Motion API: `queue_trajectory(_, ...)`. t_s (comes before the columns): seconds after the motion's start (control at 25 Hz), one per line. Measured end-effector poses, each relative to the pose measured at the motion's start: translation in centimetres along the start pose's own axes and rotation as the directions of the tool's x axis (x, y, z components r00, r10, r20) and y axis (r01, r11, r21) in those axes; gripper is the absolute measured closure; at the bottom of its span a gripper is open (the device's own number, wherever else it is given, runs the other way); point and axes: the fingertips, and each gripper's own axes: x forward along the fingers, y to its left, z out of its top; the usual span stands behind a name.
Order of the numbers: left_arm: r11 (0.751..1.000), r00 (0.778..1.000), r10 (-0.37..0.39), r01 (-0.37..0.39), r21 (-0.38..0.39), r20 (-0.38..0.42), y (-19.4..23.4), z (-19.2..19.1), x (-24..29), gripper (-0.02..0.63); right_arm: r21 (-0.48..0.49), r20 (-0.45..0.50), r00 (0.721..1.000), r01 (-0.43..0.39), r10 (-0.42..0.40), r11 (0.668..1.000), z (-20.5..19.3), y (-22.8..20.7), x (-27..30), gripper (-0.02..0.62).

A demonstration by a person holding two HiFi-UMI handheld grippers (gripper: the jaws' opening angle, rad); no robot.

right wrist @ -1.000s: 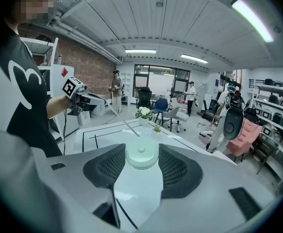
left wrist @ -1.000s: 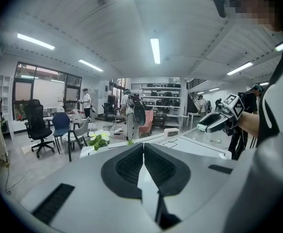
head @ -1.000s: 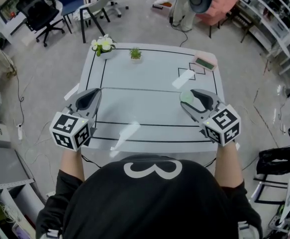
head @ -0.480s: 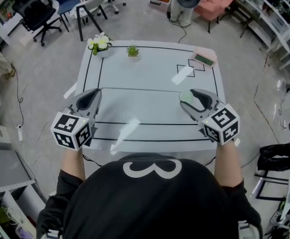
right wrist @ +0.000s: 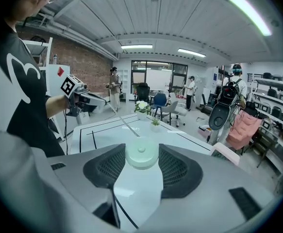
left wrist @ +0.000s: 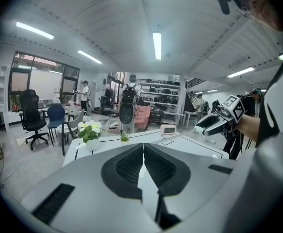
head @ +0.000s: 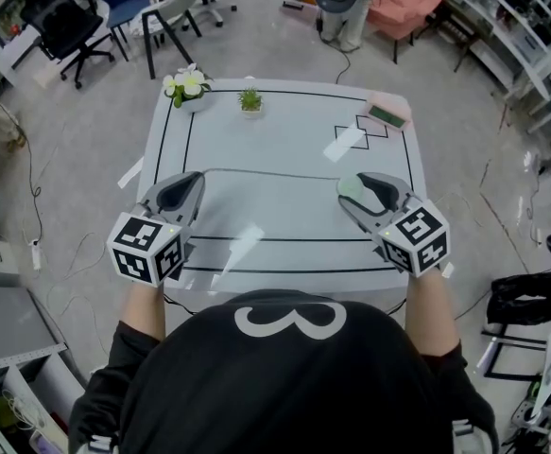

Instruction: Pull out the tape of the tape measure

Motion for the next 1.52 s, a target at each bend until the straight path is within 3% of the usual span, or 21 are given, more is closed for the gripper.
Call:
queue_trajectory(0.32,0.999,0.999,-0.020,0.019,-0.025,-0.032,0.0,-1.2,1.0,0.598,0.012,-0.027,1.000,0.006,-0.006,1.000,-0.7,-0.3,0.1,0.371)
queue_trajectory(0.56,0.998,0.995,-0.033,0.027,-0.065,-0.099,-0.2,-4.0,2.4,0.598,0.047,-0.087,0.996,0.014,-0.010,0.999,-3.5,-0.6,1.6,0.371)
queue_trajectory(1.04,0.993,0.955,-0.045,0.010,-0.120,-0.292,-0.1,-11.9,6.1,0.598,0.108,-0.214,0.977,0.000,0.023,0.994,-10.9,-1.5,6.8,0.371)
queue_trajectory(1.36,1.000,0.908,-0.020,0.019,-0.005,-0.419,-0.6,-15.6,7.9,0.598,0.071,-0.300,0.954,0.001,0.021,0.997,-14.7,-1.4,9.1,0.371)
queue_trajectory(1.52,0.999,0.893,-0.003,0.024,0.040,-0.450,-0.6,-16.4,8.2,0.598,0.077,-0.297,0.954,-0.012,0.034,0.997,-15.1,-1.4,9.2,0.370)
